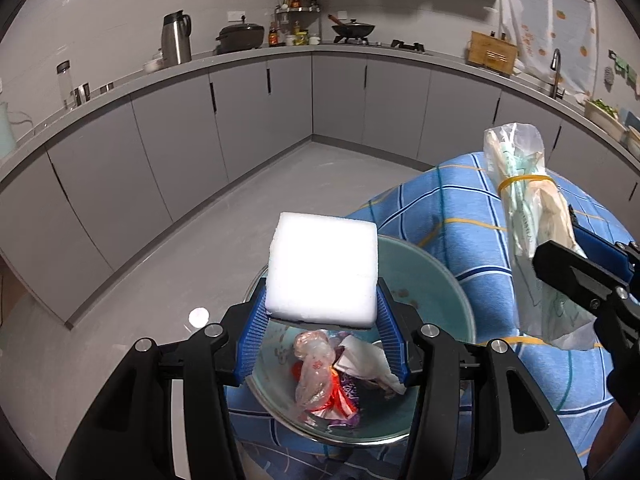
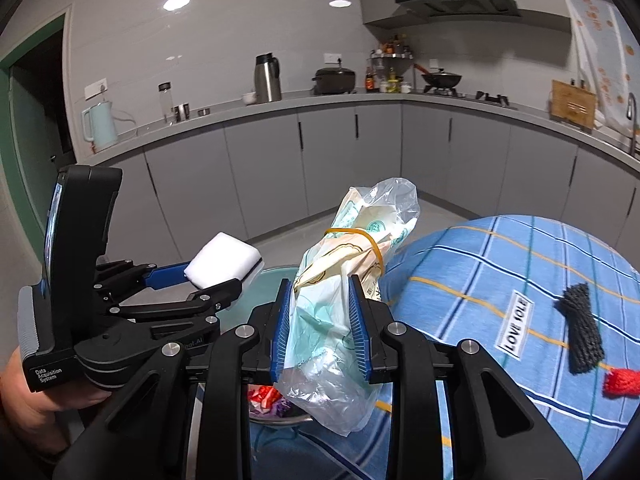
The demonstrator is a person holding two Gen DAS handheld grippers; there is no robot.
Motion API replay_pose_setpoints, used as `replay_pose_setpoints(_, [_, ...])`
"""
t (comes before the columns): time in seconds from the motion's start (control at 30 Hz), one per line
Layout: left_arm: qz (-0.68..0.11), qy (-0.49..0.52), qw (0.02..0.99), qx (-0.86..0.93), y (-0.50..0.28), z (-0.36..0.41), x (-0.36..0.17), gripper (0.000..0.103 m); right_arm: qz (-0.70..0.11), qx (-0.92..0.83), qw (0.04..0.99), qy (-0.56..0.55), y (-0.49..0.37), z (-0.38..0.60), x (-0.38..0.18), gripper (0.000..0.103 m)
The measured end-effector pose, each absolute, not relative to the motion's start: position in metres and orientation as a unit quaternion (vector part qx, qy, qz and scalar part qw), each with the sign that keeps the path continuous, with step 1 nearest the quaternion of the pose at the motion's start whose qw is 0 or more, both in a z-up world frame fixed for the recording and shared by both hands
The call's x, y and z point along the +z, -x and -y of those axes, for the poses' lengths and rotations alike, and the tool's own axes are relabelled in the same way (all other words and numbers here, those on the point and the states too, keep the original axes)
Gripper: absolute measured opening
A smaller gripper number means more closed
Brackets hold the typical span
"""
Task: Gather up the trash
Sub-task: 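Carry the sponge and plastic bag over the teal bucket with both tools, then open both tools to drop the sponge and plastic bag into the bucket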
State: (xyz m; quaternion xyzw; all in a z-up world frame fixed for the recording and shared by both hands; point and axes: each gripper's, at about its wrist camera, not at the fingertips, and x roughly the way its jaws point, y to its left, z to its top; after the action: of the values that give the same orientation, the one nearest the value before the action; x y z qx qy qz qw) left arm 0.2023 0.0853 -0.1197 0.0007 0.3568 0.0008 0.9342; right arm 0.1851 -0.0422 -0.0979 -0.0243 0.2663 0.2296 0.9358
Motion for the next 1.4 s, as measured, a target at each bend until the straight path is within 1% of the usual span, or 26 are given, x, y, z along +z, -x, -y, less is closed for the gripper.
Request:
replay_pose_setpoints(0.67, [-0.388,0.011,0.921,0.021,-0.216,-0.107,-0.148,0.052,-0.309,0.273,0.910,0.034,-0.222,0.016,-0.132,0.030])
replay_pose_setpoints(1.0, [-0.397,0.012,0.918,0.015,-0.220,-0.109,-0.156,0.052,-0.314,0.277,0.907,0.039,-0.229,0.014,-0.140,0.033])
replay_pose_setpoints(1.03, [-0.398,0.012,0.917,0.014,-0.221,-0.109,-0.156,0.053,-0.315,0.277,0.907,0.039,-0.230,0.015,-0.141,0.033])
replay_pose_setpoints(1.07, [-0.399,0.013,0.917,0.013,-0.221,-0.109,-0.157,0.053,-0.315,0.278,0.907,0.038,-0.231,0.015,-0.142,0.034])
replay_pose_setpoints(1.13, [-0.399,0.011,0.917,0.013,-0.221,-0.108,-0.157,0.054,-0.312,0.278,0.908,0.035,-0.231,0.016,-0.142,0.040])
replay_pose_setpoints(1.17, [-0.399,0.012,0.917,0.012,-0.221,-0.108,-0.157,0.054,-0.310,0.280,0.908,0.033,-0.231,0.016,-0.141,0.042])
replay_pose_setpoints(1.2, [-0.398,0.013,0.917,0.012,-0.222,-0.109,-0.157,0.057,-0.308,0.280,0.909,0.033,-0.231,0.017,-0.142,0.043])
replay_pose_setpoints(1.23, [-0.398,0.013,0.917,0.014,-0.221,-0.109,-0.157,0.062,-0.306,0.278,0.910,0.034,-0.230,0.018,-0.141,0.046])
replay_pose_setpoints(1.27, [-0.396,0.014,0.918,0.015,-0.221,-0.110,-0.157,0.062,-0.305,0.277,0.911,0.033,-0.230,0.018,-0.141,0.048])
replay_pose_setpoints(1.4, [-0.396,0.014,0.918,0.013,-0.220,-0.110,-0.158,0.062,-0.305,0.271,0.913,0.024,-0.231,0.024,-0.141,0.049])
